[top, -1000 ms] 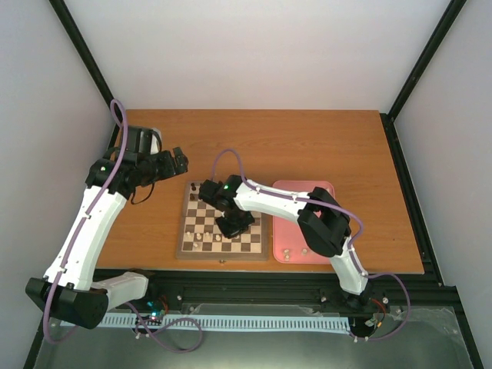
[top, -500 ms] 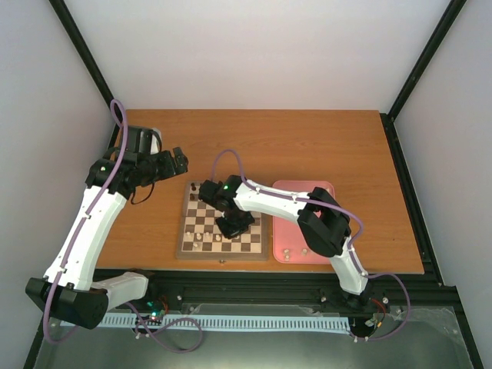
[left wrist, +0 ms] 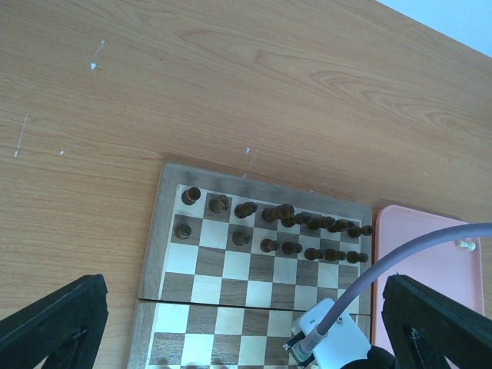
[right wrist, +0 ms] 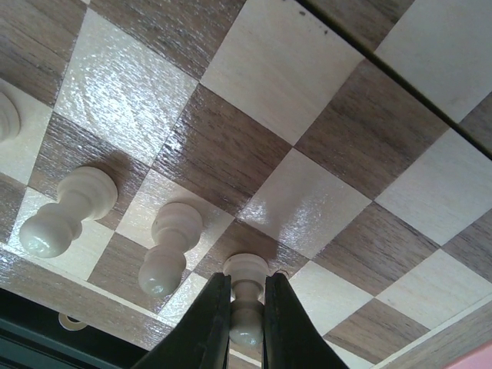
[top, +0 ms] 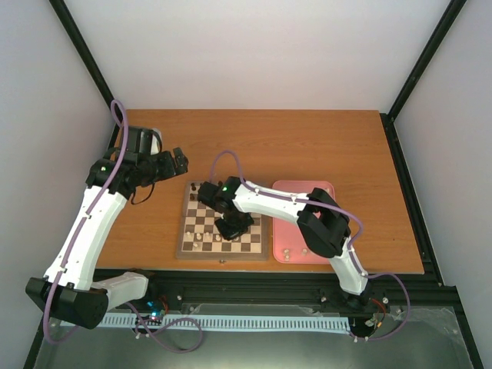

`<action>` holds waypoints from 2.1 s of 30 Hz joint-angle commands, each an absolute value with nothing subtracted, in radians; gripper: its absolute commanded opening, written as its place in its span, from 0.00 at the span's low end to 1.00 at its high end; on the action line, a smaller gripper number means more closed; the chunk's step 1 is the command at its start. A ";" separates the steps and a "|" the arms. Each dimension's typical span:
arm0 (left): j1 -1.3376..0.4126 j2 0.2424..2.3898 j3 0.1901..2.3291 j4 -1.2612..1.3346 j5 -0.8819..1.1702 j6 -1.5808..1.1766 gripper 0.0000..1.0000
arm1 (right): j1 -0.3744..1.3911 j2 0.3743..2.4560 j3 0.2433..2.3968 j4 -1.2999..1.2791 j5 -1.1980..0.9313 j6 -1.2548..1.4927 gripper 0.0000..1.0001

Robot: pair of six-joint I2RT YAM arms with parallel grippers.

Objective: Set up the chess pieces on the board
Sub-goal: Place the chess piece on the chessboard, then pick up the chess piece from the storage box.

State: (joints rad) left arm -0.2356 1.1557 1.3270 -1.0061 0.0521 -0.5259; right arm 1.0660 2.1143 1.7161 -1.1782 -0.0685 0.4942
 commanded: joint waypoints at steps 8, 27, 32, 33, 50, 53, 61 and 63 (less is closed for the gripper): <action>-0.229 1.140 1.326 -1.019 0.045 -0.508 1.00 | 1.081 2.138 1.738 -1.191 -0.069 0.494 0.10; -0.229 1.138 1.327 -1.017 0.042 -0.507 1.00 | 1.081 2.101 1.783 -1.234 -0.047 0.491 0.30; -0.229 1.143 1.330 -1.012 0.047 -0.509 1.00 | 1.079 2.052 1.808 -1.283 -0.003 0.501 0.33; -0.229 1.143 1.331 -1.012 0.048 -0.509 1.00 | 1.078 2.039 1.804 -1.294 0.008 0.506 0.34; -0.229 1.159 1.338 -1.004 0.056 -0.514 1.00 | 0.748 1.698 1.446 -1.261 0.110 0.534 0.37; -0.229 1.163 1.333 -1.001 0.060 -0.513 1.00 | 0.670 1.643 1.340 -1.249 0.114 0.522 0.37; -0.229 1.182 1.338 -1.001 0.069 -0.512 1.00 | 0.590 1.542 1.110 -1.194 0.055 0.527 0.37; -0.229 1.185 1.335 -0.999 0.071 -0.514 1.00 | 0.586 1.534 1.068 -1.172 0.047 0.527 0.37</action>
State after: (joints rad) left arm -0.2356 1.1770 1.3209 -1.0054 0.0570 -0.5251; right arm 0.5949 1.5639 1.1301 -1.2217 0.0727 0.5213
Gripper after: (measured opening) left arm 0.998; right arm 0.369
